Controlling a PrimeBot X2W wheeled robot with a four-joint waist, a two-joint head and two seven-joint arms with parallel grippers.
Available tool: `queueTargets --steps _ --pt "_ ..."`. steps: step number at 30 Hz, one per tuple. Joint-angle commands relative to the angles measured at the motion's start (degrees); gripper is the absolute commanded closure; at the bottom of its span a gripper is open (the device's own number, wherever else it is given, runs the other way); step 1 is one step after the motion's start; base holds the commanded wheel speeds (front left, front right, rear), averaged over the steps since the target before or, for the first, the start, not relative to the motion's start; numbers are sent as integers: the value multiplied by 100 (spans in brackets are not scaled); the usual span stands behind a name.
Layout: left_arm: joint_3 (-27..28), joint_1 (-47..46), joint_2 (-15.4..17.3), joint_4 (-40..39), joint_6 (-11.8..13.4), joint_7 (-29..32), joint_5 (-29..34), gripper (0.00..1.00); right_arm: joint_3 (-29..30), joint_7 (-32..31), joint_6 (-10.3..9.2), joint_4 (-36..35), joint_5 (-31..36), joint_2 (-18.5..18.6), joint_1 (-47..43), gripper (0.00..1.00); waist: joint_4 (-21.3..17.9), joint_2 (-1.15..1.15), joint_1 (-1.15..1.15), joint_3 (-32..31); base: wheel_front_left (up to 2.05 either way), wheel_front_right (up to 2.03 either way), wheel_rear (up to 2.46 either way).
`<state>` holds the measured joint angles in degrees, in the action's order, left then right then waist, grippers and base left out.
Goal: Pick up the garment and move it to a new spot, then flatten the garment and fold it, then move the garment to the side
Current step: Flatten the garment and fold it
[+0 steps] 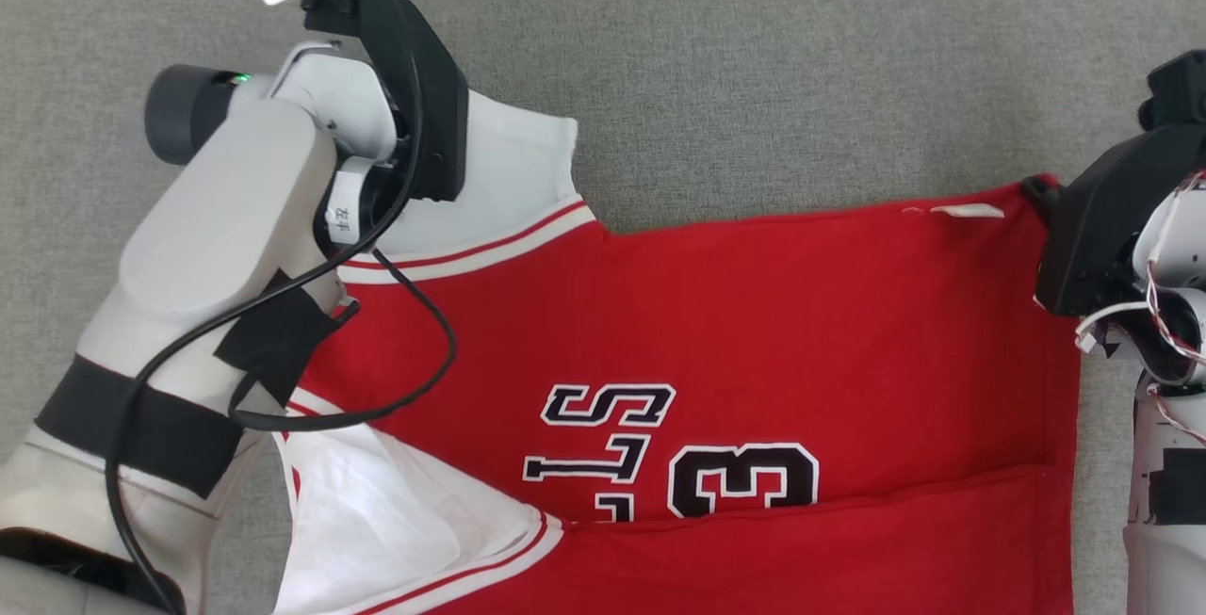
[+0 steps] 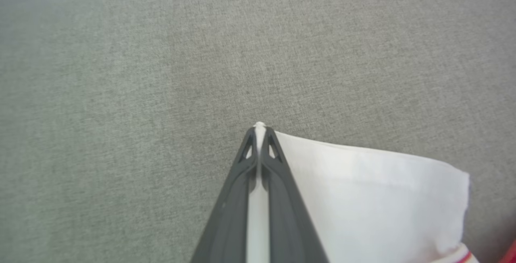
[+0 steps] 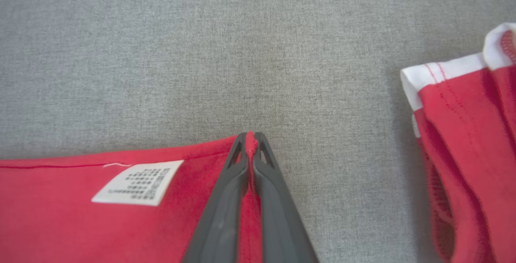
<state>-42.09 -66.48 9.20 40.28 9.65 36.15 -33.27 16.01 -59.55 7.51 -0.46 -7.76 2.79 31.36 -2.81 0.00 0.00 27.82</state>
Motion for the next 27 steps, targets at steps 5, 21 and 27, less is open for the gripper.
queueTargets --steps 5,21,27 --pt "44 -44 43 55 2 -332 8 100 -35 146 -5 206 -20 20 38 100 61 0 0 -120 0 0 0" --pt "702 1463 70 -1604 -211 -1283 -993 100 -113 -238 -5 -653 -775 306 -1142 100 555 0 0 -763 0 0 0" --pt "671 2420 380 -2690 -104 -1349 -1077 100 -1 -373 -5 -1156 -968 422 -1746 100 676 0 0 -1008 0 0 0"
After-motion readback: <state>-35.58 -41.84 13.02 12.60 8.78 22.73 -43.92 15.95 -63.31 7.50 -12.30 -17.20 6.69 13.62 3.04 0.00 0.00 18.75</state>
